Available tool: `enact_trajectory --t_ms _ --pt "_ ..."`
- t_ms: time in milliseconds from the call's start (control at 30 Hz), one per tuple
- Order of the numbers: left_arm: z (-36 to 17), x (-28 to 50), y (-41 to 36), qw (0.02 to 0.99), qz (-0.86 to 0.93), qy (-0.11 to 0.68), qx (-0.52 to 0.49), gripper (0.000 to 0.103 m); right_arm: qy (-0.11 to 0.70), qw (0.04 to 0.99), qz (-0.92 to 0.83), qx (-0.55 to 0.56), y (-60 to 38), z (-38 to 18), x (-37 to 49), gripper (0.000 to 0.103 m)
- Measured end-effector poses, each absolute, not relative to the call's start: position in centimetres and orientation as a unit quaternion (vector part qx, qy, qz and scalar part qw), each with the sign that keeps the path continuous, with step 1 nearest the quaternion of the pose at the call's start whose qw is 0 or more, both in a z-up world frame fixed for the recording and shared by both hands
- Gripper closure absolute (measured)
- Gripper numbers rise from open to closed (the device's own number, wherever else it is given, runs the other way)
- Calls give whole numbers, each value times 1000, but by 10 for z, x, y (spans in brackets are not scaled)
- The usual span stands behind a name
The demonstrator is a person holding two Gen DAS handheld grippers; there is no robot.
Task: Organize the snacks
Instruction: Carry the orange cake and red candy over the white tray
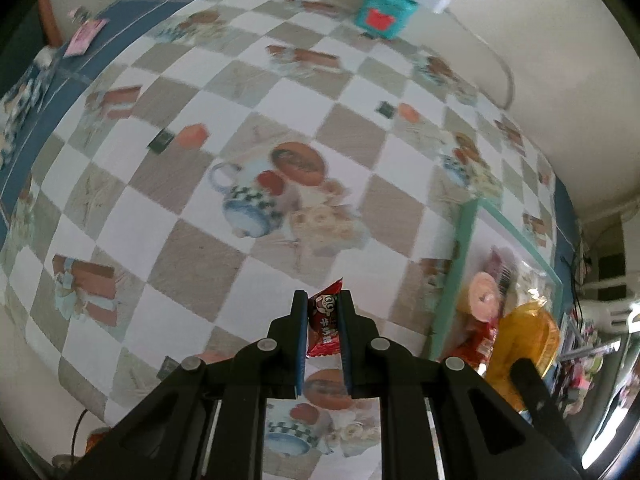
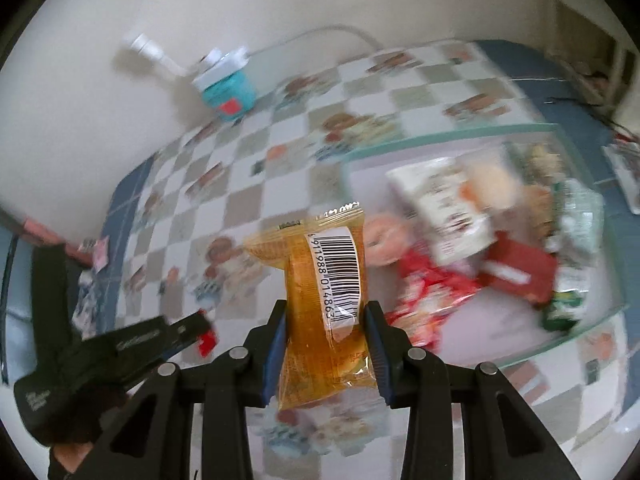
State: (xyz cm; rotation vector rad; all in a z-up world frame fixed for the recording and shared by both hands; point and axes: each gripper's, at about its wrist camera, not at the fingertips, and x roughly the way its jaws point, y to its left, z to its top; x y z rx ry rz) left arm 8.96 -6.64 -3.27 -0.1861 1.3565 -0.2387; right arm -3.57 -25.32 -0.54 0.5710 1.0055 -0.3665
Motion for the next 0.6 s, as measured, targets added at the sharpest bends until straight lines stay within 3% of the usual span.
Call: enact_trajectory --t_ms 600 --pt "-8 6 -220 764 -300 570 27 88 430 775 -305 349 -380 -10 -121 63"
